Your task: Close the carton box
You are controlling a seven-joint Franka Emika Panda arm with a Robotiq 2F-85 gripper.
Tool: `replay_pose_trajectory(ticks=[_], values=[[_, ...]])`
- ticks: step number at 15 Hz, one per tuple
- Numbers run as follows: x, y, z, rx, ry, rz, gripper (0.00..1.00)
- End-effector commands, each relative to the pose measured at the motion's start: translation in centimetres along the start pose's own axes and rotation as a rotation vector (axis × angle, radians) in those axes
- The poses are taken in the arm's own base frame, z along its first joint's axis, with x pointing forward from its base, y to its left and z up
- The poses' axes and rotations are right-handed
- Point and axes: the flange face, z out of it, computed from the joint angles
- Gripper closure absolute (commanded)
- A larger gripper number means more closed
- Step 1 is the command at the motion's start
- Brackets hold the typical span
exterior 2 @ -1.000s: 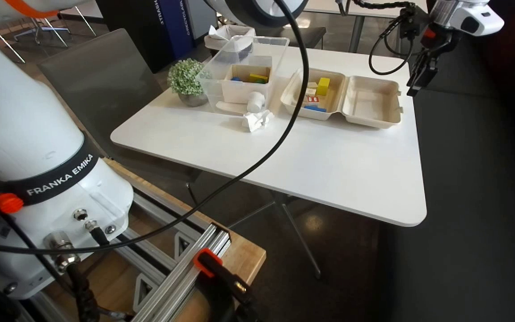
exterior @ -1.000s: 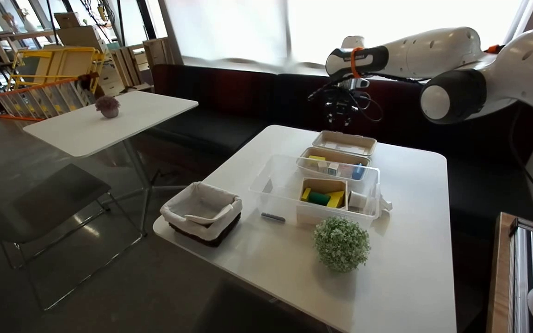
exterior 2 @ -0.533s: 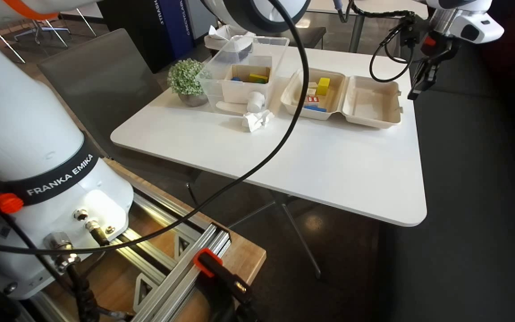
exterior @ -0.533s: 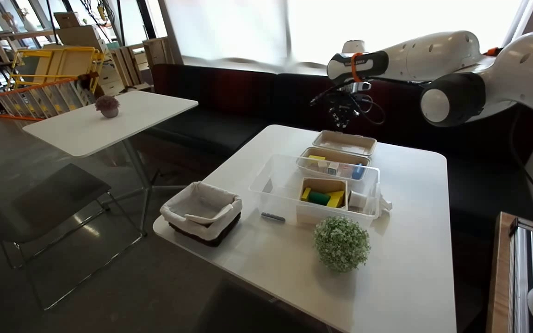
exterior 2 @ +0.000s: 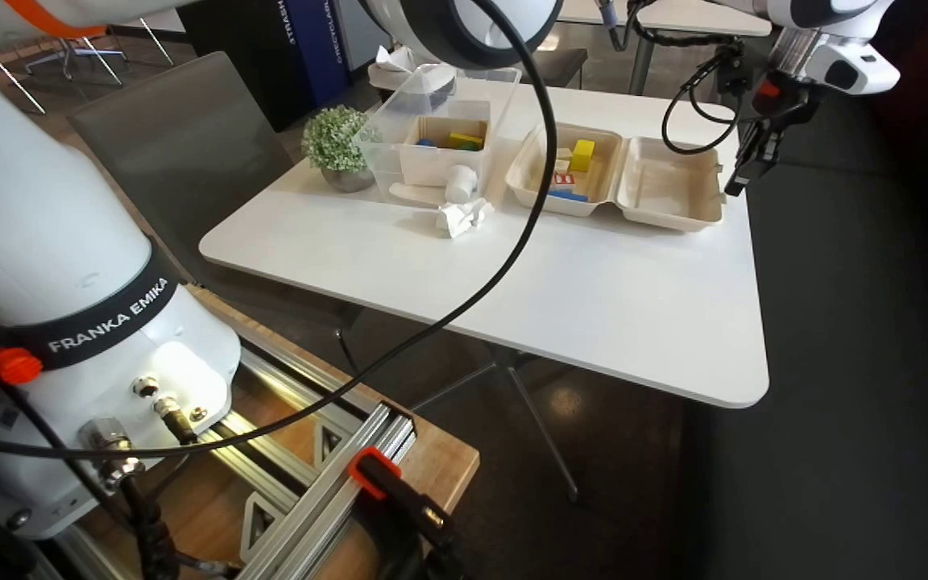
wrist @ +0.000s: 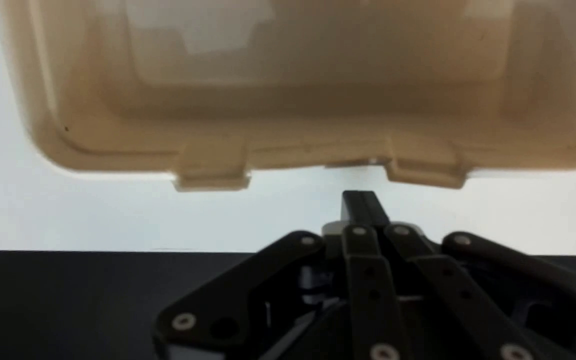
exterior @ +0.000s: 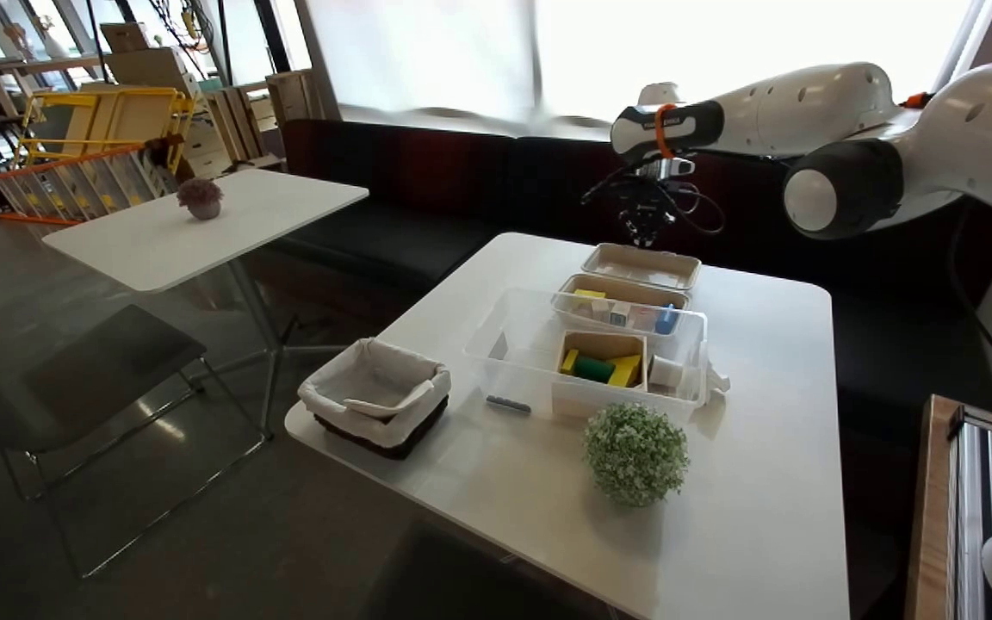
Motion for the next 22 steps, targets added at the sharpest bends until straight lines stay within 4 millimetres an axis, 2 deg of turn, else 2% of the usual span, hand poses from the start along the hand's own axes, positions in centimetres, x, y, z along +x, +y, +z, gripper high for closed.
replay_pose_trajectory(ticks=[1,6,9,15,20,22], values=[[-0.9,0.6,0.9,-0.056,-0.083,-0.011,1.00],[-2.5,1.2,0.7,-0.102,-0.219,-0.010,1.00],[-3.3,1.5,-1.2,-0.089,-0.297,-0.009,1.00],[-4.0,1.9,-6.3,-0.003,-0.419,-0.019,1.00],[-5.7,2.6,-8.4,0.018,-0.578,-0.063,1.00],[-6.6,2.9,-8.6,0.005,-0.647,-0.082,1.00]])
